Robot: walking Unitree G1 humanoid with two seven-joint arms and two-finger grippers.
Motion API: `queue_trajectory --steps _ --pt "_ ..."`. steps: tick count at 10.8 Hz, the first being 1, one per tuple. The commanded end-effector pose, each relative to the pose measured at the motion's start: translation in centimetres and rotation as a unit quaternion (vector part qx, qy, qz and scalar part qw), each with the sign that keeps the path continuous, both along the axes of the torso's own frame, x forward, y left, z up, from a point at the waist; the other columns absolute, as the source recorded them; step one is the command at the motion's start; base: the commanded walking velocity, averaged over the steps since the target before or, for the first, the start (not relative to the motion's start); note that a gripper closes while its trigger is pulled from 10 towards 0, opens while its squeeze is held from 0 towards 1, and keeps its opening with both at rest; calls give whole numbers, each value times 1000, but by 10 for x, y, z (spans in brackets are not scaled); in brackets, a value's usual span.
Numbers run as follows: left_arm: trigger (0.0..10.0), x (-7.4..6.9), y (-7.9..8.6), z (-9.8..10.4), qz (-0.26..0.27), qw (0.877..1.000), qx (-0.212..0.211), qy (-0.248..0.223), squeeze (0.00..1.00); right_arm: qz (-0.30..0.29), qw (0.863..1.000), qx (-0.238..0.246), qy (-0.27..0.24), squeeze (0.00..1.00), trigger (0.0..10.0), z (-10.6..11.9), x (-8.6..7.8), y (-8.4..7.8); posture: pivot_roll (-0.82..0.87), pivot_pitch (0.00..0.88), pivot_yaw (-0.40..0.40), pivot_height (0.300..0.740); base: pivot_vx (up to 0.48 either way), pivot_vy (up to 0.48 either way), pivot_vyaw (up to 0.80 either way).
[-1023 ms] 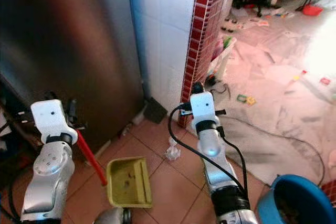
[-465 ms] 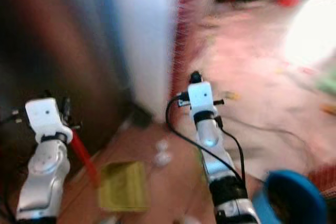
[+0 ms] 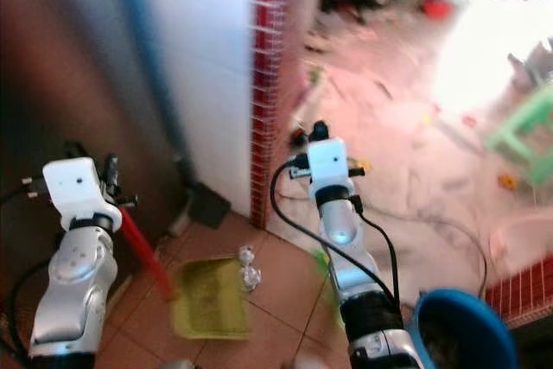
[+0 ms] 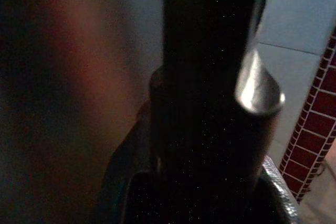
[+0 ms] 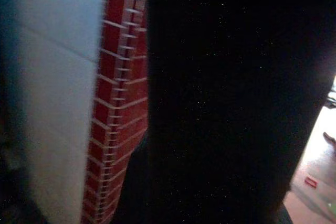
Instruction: Sweep floor
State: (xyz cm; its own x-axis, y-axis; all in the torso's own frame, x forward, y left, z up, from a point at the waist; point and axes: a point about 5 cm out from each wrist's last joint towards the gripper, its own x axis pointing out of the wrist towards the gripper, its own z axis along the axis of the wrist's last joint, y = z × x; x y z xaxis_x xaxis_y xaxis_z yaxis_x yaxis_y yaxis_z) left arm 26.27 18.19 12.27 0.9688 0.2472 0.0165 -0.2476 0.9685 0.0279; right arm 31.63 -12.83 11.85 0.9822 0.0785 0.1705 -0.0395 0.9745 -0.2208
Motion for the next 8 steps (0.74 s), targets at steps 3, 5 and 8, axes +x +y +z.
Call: queue_trajectory --steps 3,5,8 --pt "10000 3 -4 13 -6 1000 5 -29 0 -15 999 -25 -12 0 10000 6 3 -13 -42 9 -8 740 0 434 0" --pt "10000 4 -5 14 -8 999 9 -30 0 -14 1000 -25 -12 0 10000 6 3 -12 -40 6 -7 740 0 431 0" --pt "10000 7 -7 11 -8 999 21 -25 0 -15 999 -26 -14 0 10000 7 4 -12 -42 6 -8 740 86 115 0"
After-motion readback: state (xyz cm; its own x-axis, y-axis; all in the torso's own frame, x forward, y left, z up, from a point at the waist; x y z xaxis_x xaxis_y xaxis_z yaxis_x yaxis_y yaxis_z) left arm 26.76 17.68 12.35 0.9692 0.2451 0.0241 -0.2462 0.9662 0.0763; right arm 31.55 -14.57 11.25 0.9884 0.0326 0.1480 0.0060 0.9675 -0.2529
